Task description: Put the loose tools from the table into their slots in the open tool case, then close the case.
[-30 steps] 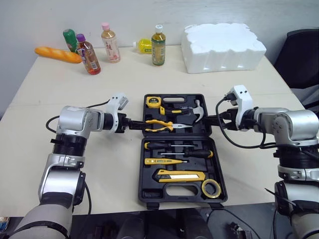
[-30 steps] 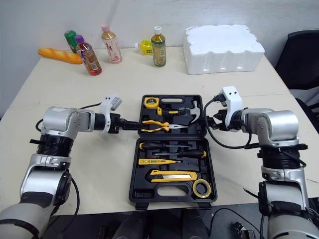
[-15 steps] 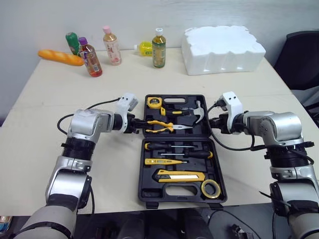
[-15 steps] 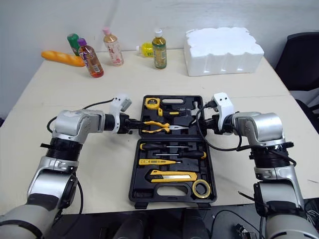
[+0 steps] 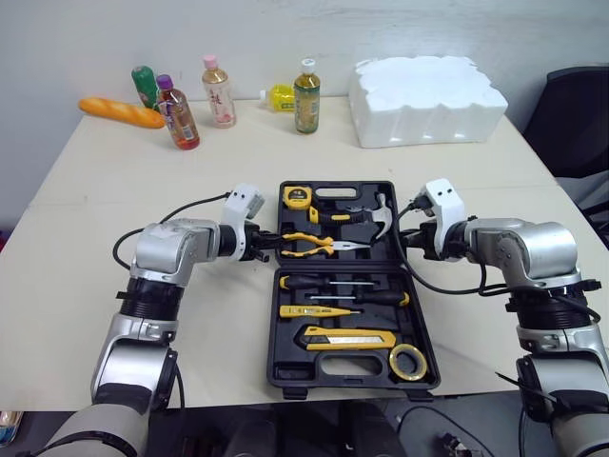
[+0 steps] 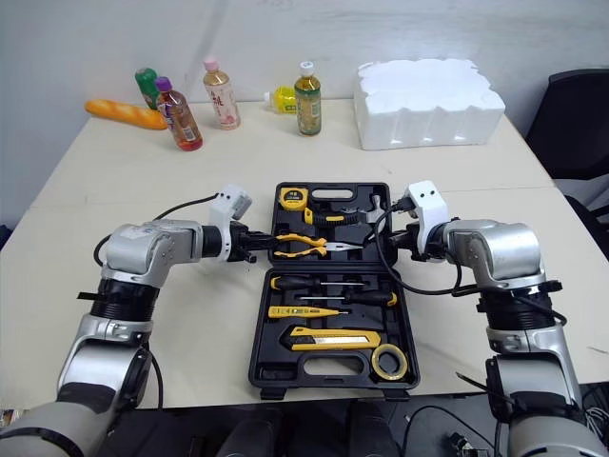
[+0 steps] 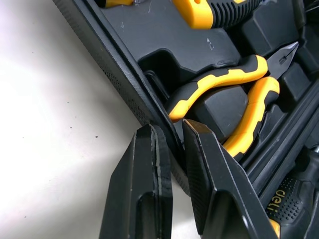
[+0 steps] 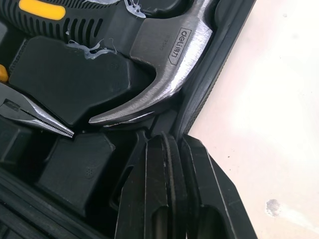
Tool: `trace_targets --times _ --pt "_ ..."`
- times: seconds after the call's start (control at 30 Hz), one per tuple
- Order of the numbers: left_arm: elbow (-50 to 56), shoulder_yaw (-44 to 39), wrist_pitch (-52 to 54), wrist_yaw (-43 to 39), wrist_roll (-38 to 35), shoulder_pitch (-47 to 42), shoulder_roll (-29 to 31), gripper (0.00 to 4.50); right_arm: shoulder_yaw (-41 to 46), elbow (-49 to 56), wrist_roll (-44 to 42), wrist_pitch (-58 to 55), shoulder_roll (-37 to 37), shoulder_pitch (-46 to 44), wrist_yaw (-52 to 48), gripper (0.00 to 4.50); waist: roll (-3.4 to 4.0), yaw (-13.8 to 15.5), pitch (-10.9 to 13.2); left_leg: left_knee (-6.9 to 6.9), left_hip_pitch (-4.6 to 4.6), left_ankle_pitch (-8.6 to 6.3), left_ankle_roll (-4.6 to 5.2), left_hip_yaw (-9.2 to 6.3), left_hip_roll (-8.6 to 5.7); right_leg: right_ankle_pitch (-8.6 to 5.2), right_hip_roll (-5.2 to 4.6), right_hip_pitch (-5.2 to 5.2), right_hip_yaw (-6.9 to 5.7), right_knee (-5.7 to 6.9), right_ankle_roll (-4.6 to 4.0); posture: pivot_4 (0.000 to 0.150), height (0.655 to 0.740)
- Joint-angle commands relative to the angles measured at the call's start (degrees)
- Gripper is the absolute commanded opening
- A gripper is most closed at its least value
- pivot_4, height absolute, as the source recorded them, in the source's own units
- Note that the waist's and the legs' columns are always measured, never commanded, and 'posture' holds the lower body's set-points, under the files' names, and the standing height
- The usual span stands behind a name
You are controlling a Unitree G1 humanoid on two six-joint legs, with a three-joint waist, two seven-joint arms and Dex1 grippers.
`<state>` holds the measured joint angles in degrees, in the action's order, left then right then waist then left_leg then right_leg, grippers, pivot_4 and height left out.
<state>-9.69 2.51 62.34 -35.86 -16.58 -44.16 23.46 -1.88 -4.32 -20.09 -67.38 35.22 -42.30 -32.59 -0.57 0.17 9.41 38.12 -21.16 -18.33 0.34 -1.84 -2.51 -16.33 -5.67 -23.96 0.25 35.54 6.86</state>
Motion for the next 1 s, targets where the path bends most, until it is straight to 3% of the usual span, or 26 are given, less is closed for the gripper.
trace_targets --times 0.03,0.2,0.3,0.4,0.67,0.7,0.77,0.83,0.9,0.97,1.0 --pt "2.5 0.7 -8.7 -1.0 0.2 0.1 -1.2 0.18 -0.2 4.0 1.8 8.2 0.9 -1.0 -1.0 0.00 0.01 0.1 0.0 0.01 -0.02 0.00 0.00 -0.02 -0.01 0.00 0.00 -0.01 -0.01 -0.01 0.00 0.150 0.7383" --pt "-1.2 -0.2 -25.1 -0.5 4.2 -2.6 -0.5 0.11 0.7 3.3 5.2 20.8 -0.4 -2.9 -0.2 0.00 0.02 0.0 0.4 0.05 -0.52 0.07 -0.06 0.11 -0.12 0.06 -0.02 -0.65 0.07 0.09 0.09 0.150 0.7383" --pt "-4.6 0.5 -36.3 -0.6 7.6 -3.5 0.5 0.01 -0.4 2.6 9.1 33.0 -0.1 -2.4 -0.9 0.00 0.06 -0.4 0.5 -0.01 -0.65 0.13 -0.12 0.15 0.01 0.06 0.11 -0.81 0.04 0.20 0.08 0.150 0.7383" --pt "-7.2 -0.4 -43.0 0.3 8.9 -3.8 0.1 0.00 -2.4 1.8 14.0 46.6 0.8 -0.1 -1.4 0.00 0.05 -0.4 0.5 0.07 -1.29 0.13 -0.11 0.43 0.00 0.07 0.07 -1.66 0.07 0.40 0.08 0.150 0.7383" --pt "-7.1 4.2 -75.3 7.4 24.0 7.2 5.0 0.00 -4.2 -7.8 30.4 87.8 3.7 11.6 7.9 0.00 0.04 -0.5 0.5 0.07 -1.17 -0.03 0.11 0.96 0.04 0.12 -0.08 -1.70 0.00 0.30 0.15 0.150 0.7383" --pt "-6.6 3.9 -77.4 9.1 25.2 8.7 5.5 0.00 -4.6 -9.1 33.8 93.2 4.8 13.0 10.6 0.38 0.04 -0.5 0.5 0.10 -1.13 -0.02 0.13 1.02 0.05 0.19 -0.07 -1.66 0.04 0.29 0.15 0.150 0.7383" --pt "-4.7 2.6 -78.6 9.9 24.8 11.6 5.8 0.94 -5.0 -10.7 38.9 101.1 6.5 15.6 15.0 1.26 0.04 -0.5 0.5 0.11 -0.99 0.02 0.16 1.09 0.06 0.27 -0.06 -1.56 0.11 0.30 0.12 0.150 0.7383" --pt "-1.5 1.1 -76.5 9.1 22.8 14.3 6.2 1.72 -3.7 -9.9 38.5 105.4 7.7 18.1 15.5 2.30 0.04 -0.5 0.5 0.12 -0.92 0.04 0.14 1.10 0.09 0.29 -0.02 -1.54 0.15 0.27 0.09 0.150 0.7383" --pt "4.7 -1.6 -70.7 4.1 16.2 18.8 8.1 2.62 -0.4 -2.6 32.3 105.4 10.9 23.3 11.3 3.31 0.05 -0.5 0.5 0.12 -0.93 0.05 0.12 1.11 0.19 0.32 0.10 -1.54 0.17 0.35 0.04 0.150 0.7383" --pt "12.8 -5.8 -60.8 -3.7 4.6 24.8 11.5 3.57 3.3 8.9 20.2 100.0 17.0 32.2 2.5 4.35 0.16 -0.4 0.5 0.07 -0.97 0.05 0.12 1.08 0.25 0.32 0.10 -1.56 0.18 0.39 0.03 0.150 0.7383" --pt "16.1 -7.8 -53.2 -6.5 -0.4 27.5 14.0 4.07 5.7 14.2 13.8 94.8 19.8 37.4 -1.6 4.50 0.17 -0.5 0.5 0.02 -1.00 0.02 0.14 1.08 0.29 0.32 0.08 -1.57 0.20 0.33 0.03 0.150 0.7383"
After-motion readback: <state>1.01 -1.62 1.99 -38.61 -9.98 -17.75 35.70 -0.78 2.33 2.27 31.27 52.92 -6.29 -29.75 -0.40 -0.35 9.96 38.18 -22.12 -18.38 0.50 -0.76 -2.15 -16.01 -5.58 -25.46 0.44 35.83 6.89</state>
